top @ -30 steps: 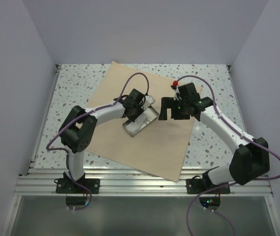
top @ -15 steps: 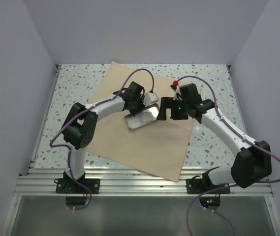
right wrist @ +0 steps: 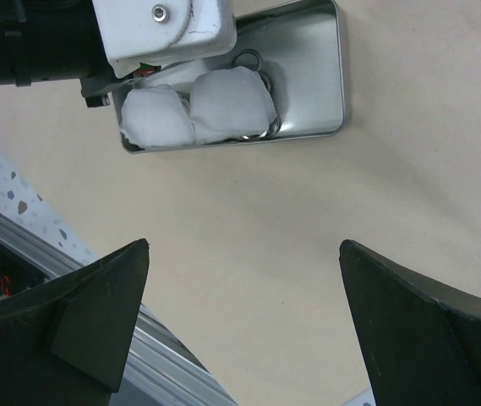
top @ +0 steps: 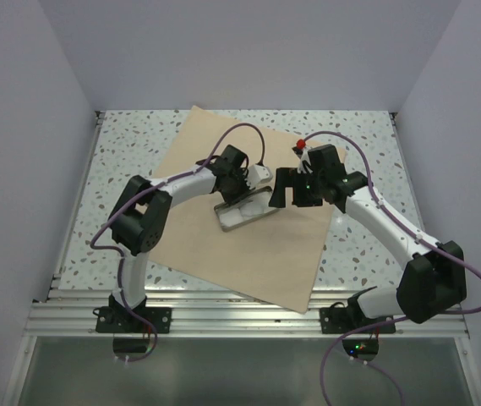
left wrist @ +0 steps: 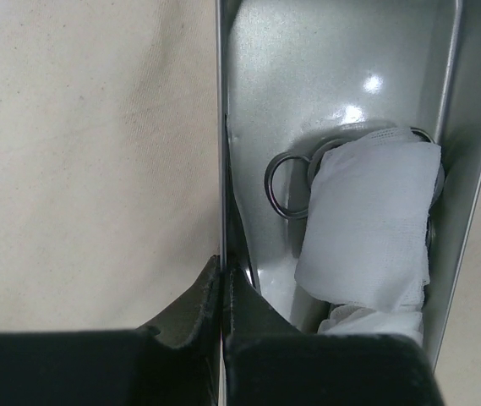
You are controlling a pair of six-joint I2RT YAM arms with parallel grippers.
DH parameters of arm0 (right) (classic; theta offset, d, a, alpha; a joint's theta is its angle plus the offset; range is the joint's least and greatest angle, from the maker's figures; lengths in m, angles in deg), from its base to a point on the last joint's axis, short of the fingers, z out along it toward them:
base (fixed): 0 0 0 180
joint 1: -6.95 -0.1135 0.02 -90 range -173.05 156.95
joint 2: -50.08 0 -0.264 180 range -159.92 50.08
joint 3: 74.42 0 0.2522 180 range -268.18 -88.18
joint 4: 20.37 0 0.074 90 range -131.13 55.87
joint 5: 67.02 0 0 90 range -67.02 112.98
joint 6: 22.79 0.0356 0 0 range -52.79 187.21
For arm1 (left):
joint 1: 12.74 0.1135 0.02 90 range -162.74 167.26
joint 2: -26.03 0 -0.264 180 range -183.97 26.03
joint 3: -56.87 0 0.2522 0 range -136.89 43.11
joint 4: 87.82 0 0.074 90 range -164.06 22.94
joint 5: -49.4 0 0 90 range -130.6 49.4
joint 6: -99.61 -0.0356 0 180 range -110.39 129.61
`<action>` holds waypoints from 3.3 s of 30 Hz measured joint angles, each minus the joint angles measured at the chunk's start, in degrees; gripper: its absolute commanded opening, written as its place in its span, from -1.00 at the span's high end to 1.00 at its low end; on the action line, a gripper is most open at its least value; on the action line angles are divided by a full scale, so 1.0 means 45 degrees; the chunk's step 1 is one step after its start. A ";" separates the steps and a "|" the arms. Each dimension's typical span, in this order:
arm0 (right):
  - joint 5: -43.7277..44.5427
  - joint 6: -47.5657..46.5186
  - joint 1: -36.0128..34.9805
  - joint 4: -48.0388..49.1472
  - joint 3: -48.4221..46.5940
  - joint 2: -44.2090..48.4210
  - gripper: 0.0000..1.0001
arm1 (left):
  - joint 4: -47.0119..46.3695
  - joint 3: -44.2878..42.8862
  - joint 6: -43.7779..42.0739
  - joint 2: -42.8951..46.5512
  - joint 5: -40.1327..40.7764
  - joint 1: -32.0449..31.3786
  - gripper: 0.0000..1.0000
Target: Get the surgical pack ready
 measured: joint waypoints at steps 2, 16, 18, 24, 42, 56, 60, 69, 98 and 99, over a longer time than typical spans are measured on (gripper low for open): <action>0.0005 -0.0005 0.0000 0.0000 0.0010 -0.0015 -0.98 | 0.0005 -0.0044 0.0092 -0.0136 -0.0015 0.0000 1.00; -0.0447 -0.0102 0.0000 0.0398 0.0695 0.0316 -0.98 | 0.0034 -0.0117 0.0427 -0.0199 -0.0073 0.0005 0.43; -0.0340 -0.0107 0.0000 0.0423 0.0695 0.0316 -0.98 | 0.0005 -0.0112 0.0593 -0.0194 -0.0136 0.0024 0.34; 0.0257 -0.0121 0.0000 0.0427 0.0670 0.0287 -0.98 | -0.0607 0.0801 0.1481 0.0597 -0.0636 0.0641 -0.22; 0.3609 -0.0680 0.0772 0.0355 -0.5557 -0.6722 0.98 | -0.0180 0.3648 1.1060 0.7412 0.4760 0.1511 1.00; 0.1690 -0.1001 0.3177 -0.0015 -0.8451 -1.1045 1.00 | 0.2613 0.5591 1.6466 0.4789 0.6649 0.3565 1.00; 0.2001 -0.0855 0.3099 0.0690 -0.7174 -1.0336 1.00 | 0.2681 0.5071 1.6509 0.3886 0.6295 0.4391 1.00; 0.1987 0.0291 0.3118 0.2633 -0.3031 -0.7893 1.00 | 0.3944 0.2152 1.5504 0.1598 0.6606 0.4911 1.00; 0.1365 0.0981 0.2220 0.3308 -0.0010 -0.5712 1.00 | 0.1671 0.0831 1.1948 0.0787 0.4206 0.6256 1.00; 0.1370 0.0947 0.2210 0.3245 -0.0010 -0.5697 0.98 | 0.1642 0.0889 1.1958 0.0884 0.4109 0.6251 1.00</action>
